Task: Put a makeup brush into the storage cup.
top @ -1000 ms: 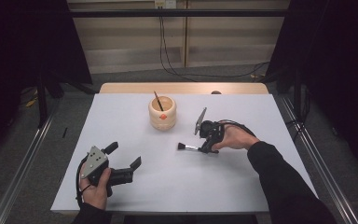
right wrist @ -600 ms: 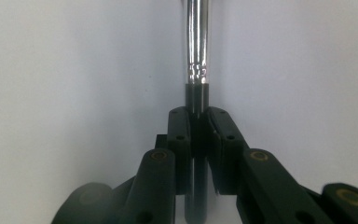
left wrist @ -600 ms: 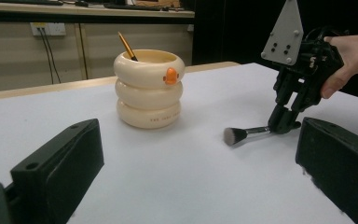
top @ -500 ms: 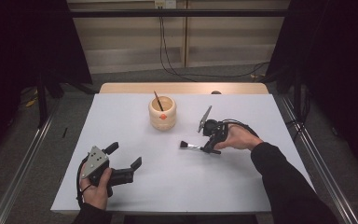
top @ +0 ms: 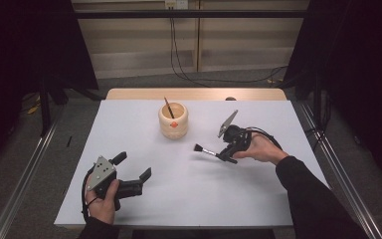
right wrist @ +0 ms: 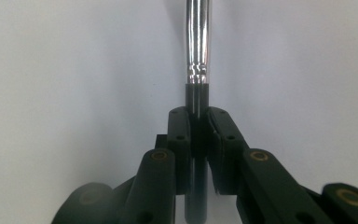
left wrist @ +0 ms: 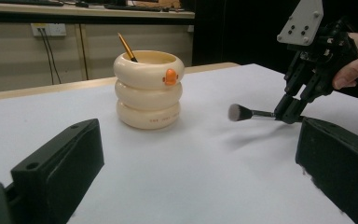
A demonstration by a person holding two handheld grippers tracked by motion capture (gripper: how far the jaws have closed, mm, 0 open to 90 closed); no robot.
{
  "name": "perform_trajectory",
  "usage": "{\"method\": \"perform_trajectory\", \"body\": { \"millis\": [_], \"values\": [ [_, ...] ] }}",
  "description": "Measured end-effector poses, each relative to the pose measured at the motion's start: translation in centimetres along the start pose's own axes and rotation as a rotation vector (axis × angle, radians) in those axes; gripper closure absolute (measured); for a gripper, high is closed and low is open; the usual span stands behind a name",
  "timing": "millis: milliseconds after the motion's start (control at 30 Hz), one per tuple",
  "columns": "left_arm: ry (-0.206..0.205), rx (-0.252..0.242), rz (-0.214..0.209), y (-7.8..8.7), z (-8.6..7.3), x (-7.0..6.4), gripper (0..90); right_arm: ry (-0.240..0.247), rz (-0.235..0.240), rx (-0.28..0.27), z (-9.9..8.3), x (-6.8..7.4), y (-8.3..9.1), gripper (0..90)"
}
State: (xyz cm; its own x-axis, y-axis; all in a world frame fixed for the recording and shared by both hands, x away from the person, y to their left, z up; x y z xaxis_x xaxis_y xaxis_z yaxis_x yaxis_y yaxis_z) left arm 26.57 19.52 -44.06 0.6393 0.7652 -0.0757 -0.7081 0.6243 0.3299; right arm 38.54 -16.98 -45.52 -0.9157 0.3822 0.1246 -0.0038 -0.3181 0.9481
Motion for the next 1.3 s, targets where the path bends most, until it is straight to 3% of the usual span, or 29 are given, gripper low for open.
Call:
{"method": "perform_trajectory", "body": {
  "millis": [500,633,800,967,1200,1300],
  "values": [
    [0.02,-0.009,-0.001,0.0,0.0,0.0,0.8,-0.096,-0.021,-0.154,-1.8,0.8,1.7,80.3],
    [0.016,-0.011,0.006,0.1,0.0,0.2,0.8,-0.109,-0.03,-0.166,-2.1,1.1,1.8,80.3],
    [0.017,-0.011,0.004,0.1,0.0,0.1,0.8,-0.128,-0.043,-0.218,-2.8,1.3,2.0,80.4],
    [0.019,-0.01,0.001,0.0,0.0,0.1,0.8,-0.152,-0.086,-0.25,-3.2,1.5,2.5,80.4],
    [0.023,-0.009,0.002,0.0,0.0,0.1,0.8,-0.177,-0.126,-0.365,-3.8,2.1,3.0,80.4],
    [0.018,-0.009,0.004,0.1,0.0,0.2,0.8,-0.194,-0.157,-0.38,-4.0,2.3,3.3,80.4]
  ]
}}
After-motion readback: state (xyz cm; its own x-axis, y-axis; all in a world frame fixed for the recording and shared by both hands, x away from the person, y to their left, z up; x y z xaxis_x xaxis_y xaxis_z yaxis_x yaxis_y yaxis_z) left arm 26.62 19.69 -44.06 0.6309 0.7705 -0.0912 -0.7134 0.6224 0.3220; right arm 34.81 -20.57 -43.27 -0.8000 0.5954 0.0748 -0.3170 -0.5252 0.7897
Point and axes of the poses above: each handheld gripper's, and its own axes: y roughly backward along the jaws, z roughly out of its top, x roughly to its left, the point moved 2 cm from there along -y, roughly forward along the jaws, and after that the axes turned 7 degrees about x, right-handed, at the moved point
